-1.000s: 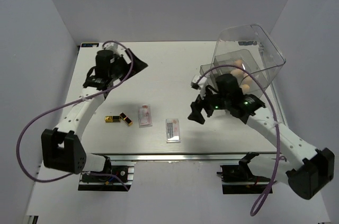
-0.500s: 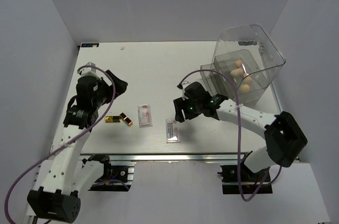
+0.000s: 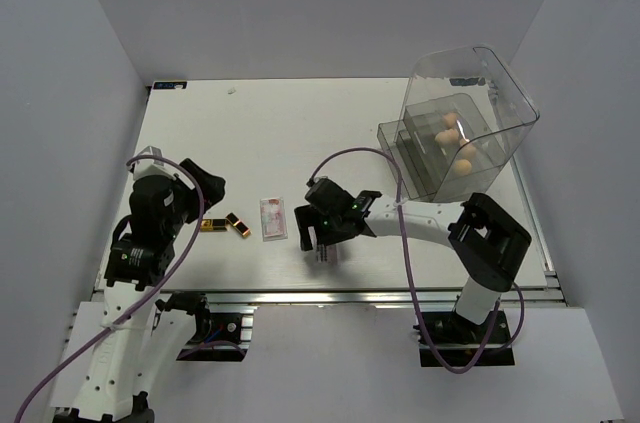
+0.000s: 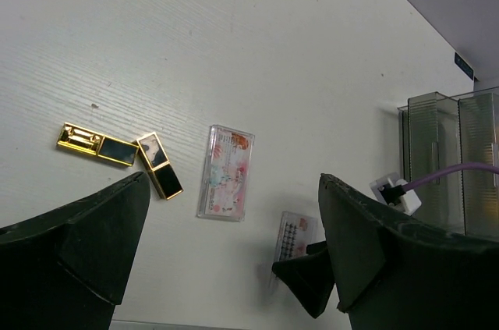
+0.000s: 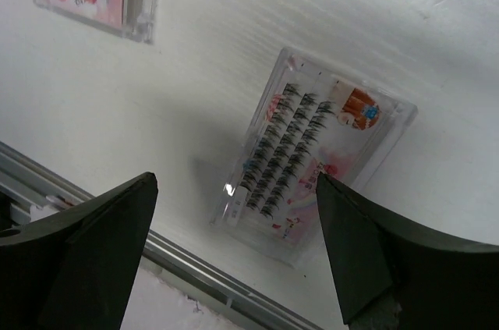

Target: Organize the makeup

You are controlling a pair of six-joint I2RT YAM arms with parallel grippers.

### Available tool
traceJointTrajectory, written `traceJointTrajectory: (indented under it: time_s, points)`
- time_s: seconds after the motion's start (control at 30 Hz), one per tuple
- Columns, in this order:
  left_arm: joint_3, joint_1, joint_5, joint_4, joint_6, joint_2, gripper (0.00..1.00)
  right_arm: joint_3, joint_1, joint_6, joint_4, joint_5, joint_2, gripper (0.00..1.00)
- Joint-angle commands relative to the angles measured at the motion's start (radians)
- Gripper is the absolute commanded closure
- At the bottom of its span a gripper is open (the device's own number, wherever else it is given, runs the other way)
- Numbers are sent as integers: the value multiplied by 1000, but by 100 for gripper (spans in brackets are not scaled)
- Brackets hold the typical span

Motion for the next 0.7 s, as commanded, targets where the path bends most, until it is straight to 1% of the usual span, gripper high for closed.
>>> traceJointTrajectory:
  time_s: [0.0,0.2,0.43,0.67]
  points:
    - [-3,4,-24,-37,-2,-13,2,23,-5,16,-34,102,13,11]
    - [-32,4,-3,-15,-16,-17,2,28,24,-19,-47,154,-1,11]
    - [-40,4,6,-3,-17,-6,2,6,35,-24,-46,206,37,11]
    - [-58,4,9,-3,-23,-16,2,-20,35,-8,-25,198,76,11]
